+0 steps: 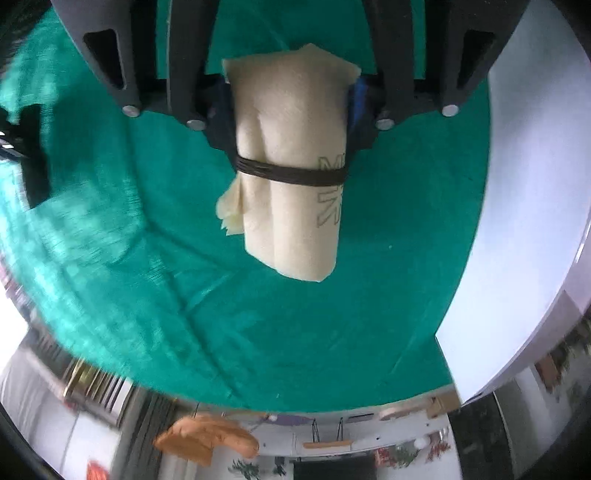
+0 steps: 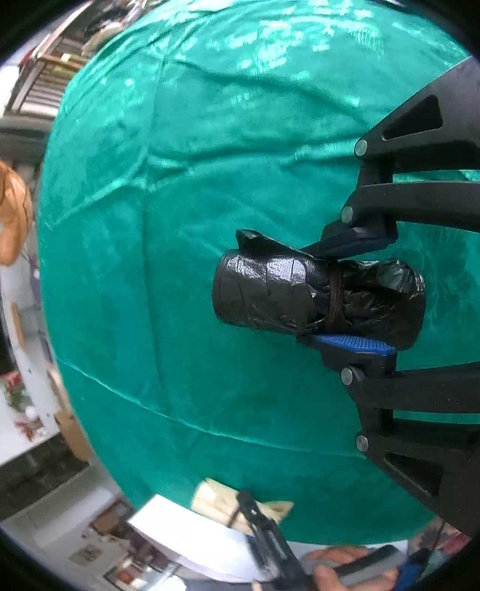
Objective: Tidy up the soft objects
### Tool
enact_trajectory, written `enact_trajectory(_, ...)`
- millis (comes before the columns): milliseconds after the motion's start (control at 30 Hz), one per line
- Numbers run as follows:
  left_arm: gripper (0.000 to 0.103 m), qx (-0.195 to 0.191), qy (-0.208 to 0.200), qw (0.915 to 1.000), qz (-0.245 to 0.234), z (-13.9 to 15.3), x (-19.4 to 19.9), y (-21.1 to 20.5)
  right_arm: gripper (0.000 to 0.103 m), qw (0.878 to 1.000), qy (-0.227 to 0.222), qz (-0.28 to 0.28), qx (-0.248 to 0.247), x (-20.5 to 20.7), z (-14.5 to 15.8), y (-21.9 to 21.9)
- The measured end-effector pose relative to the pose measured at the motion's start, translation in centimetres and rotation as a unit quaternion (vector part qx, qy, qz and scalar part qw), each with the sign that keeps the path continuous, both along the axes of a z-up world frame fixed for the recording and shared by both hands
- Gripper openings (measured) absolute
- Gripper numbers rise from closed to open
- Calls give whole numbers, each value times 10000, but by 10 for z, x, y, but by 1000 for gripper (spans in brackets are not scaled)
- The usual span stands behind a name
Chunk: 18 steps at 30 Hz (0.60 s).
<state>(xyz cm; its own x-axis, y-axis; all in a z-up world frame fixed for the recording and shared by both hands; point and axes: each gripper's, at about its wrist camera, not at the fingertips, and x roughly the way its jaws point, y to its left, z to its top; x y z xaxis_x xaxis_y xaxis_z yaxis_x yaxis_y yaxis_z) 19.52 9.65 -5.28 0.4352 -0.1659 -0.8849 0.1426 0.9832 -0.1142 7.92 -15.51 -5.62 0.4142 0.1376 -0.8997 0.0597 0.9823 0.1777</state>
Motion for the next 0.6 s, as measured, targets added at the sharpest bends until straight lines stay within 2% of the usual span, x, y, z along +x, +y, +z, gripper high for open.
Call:
enact_trajectory(133, 45, -739, -316, 9967, 58, 45, -39, 23, 38, 9962, -400, 26, 773, -18, 35, 7)
enact_trajectory(233, 46, -1070, -631, 9922, 114, 93, -73, 59, 39, 9895, -693, 539, 1150, -21, 80, 47)
enact_trajectory(300, 47, -977, -860, 9911, 275, 118, -89, 90, 39, 9778, -916, 1119, 1518, -21, 116, 99)
enact_trajectory(367, 49, -681, -1082, 9899, 615, 141, -105, 131, 39, 9658, -1073, 1623, 1714, -20, 143, 146)
enact_trajectory(433, 53, -339, -1170, 9878, 967, 150, -116, 166, 39, 9520, -1187, 2141, 1840, -21, 165, 199)
enact_trajectory(467, 54, -126, -1200, 9858, 1168, 152, -122, 186, 39, 9440, -1224, 2420, 1878, -21, 175, 231)
enact_trajectory(533, 65, 266, -1166, 9796, 1617, 148, -131, 224, 40, 9329, -1234, 2800, 1897, -24, 184, 280)
enact_trajectory(600, 69, 448, -1058, 9725, 2026, 138, -138, 254, 45, 9187, -1173, 3175, 2037, -26, 183, 328)
